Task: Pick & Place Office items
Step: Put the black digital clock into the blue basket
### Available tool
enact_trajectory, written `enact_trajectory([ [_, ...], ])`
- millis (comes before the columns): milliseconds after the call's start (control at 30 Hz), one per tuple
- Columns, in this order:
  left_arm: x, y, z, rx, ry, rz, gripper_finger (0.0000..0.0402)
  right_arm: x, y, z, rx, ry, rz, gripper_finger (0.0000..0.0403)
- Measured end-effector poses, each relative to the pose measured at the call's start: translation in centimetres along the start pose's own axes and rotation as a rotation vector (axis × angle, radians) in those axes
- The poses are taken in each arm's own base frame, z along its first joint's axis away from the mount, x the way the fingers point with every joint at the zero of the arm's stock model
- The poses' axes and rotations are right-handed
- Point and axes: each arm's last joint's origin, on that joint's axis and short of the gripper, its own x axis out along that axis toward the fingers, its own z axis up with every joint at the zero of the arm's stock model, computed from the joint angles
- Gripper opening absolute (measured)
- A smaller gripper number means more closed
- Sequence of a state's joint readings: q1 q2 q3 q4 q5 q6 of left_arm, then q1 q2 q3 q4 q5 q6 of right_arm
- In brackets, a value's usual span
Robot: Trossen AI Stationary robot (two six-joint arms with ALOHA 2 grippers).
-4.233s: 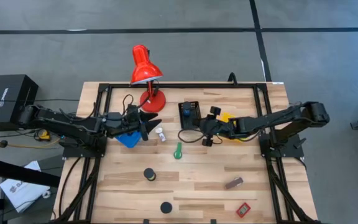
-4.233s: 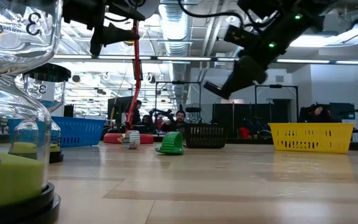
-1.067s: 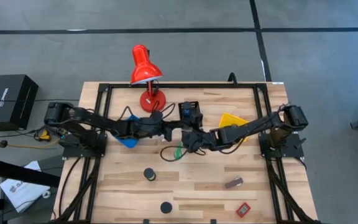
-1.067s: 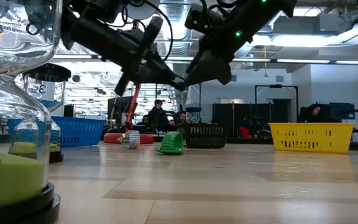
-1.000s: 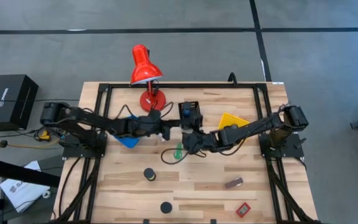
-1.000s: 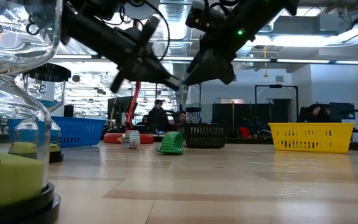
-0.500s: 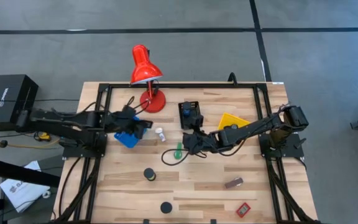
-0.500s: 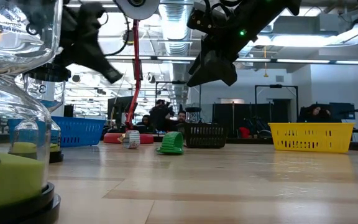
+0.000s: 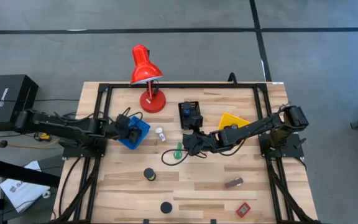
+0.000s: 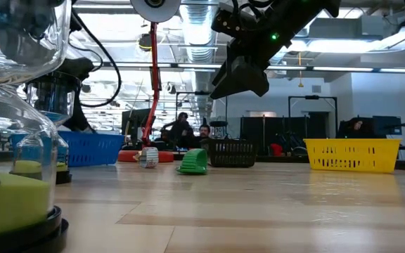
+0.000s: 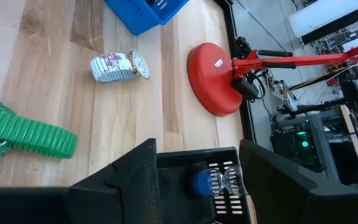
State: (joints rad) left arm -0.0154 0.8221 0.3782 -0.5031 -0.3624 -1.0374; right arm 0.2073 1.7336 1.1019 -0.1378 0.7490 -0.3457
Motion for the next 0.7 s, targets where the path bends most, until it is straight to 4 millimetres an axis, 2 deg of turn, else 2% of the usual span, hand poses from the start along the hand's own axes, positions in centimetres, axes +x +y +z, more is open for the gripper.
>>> enact_trajectory([
  [200, 0.01, -0.02, 0.03, -0.002, -0.010, -0.001, 0.0078, 0.04, -0.05, 0.01, 0.003, -0.001, -0.002, 0.0221],
  [500, 0.01, -0.01, 0.03, 0.008, -0.011, 0.001, 0.0087, 0.03, 0.00, 0.03, 0.007, -0.007, 0.013, 0.0221],
  [700, 0.01, -0.01, 0.04, 0.009, -0.013, 0.002, 0.0126, 0.01, 0.11, 0.07, 0.009, -0.019, 0.046, 0.0221],
])
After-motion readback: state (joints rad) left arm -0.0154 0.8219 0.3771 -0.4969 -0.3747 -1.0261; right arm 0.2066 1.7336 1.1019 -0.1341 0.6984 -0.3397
